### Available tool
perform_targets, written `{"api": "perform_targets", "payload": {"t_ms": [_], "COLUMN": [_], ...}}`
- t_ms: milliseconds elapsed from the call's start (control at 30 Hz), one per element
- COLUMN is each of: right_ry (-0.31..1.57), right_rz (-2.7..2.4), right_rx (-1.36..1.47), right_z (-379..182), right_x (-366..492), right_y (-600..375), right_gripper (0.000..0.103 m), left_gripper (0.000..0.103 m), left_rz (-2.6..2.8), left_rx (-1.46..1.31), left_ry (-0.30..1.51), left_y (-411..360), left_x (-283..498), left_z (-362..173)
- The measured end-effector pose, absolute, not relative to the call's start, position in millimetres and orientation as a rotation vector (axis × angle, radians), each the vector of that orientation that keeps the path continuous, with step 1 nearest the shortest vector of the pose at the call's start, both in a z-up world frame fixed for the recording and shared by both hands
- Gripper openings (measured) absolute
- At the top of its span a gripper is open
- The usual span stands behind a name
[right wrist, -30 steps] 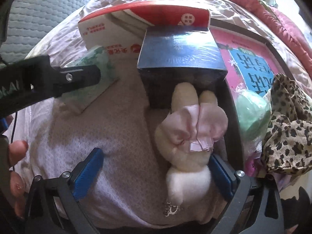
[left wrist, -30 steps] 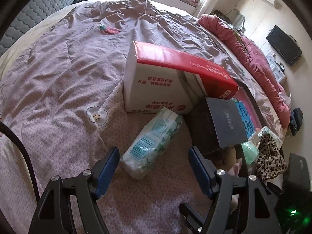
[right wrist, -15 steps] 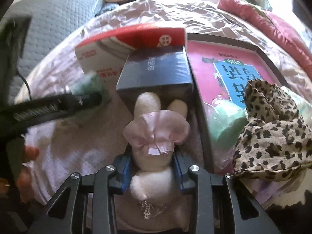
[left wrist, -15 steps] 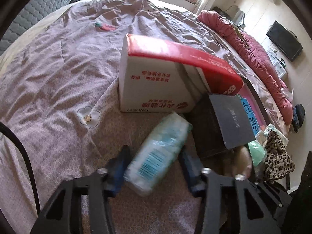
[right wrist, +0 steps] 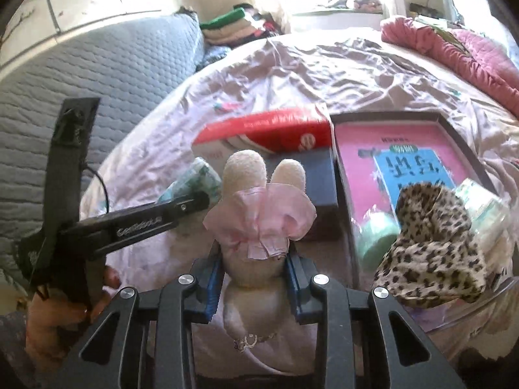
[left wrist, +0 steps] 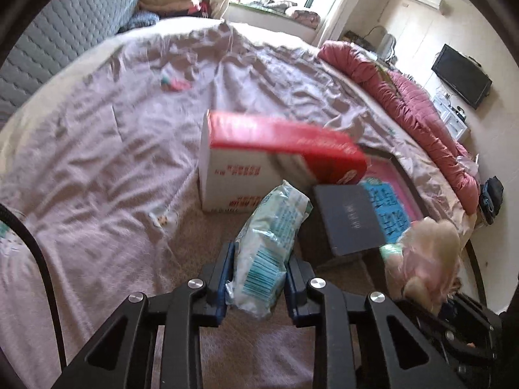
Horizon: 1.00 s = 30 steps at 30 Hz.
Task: Organize soft objects
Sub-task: 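Carry the tissue pack with the left gripper while the right carries the bunny over the tray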
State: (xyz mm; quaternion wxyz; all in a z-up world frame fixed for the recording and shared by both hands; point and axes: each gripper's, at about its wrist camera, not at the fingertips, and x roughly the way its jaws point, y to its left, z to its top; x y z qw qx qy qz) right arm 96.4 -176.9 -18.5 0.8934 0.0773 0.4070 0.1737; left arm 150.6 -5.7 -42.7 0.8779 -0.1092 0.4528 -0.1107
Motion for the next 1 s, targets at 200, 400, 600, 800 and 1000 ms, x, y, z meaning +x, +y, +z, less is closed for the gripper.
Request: {"api": "perform_targets", "payload": {"t_ms": [200,400,600,800,1000], "right_ry": [0.746,0.678,0.634,0.63,0.64], "right_rz": [0.318,0.287,0.211,0.143,0.088], "right_rx": [0.113,0.157,0.18,0.205,0.228], "right_z": [15.3,43.2,63.1,63.0,54.4], "right_x": [87.2,81.4,74.7,72.0,70.1], "right_y": [-198.5,-238.1,-287.2,-331.9,-370.4], "right_gripper": [0.035,0.035,0.035,0.035,0.035], "left_gripper": [0.028,0.028,0.028,0.028,0.028], "left_rz": [-0.228,-0.263,-0.311,-0.359,-0.417], "left_rx": [-0.188,-0.156,-0.112,-0.109,-0.088], "left_ry": [0.881,0.854,0.851,0.861,0.886], "left_y": [-25.3,-57.0,-91.7,-117.2,-148.6], "left_x": [135.7,125.4,117.4,113.0,109.1], "left_z": [-6.8,14.1,23.4,26.9,23.7]}}
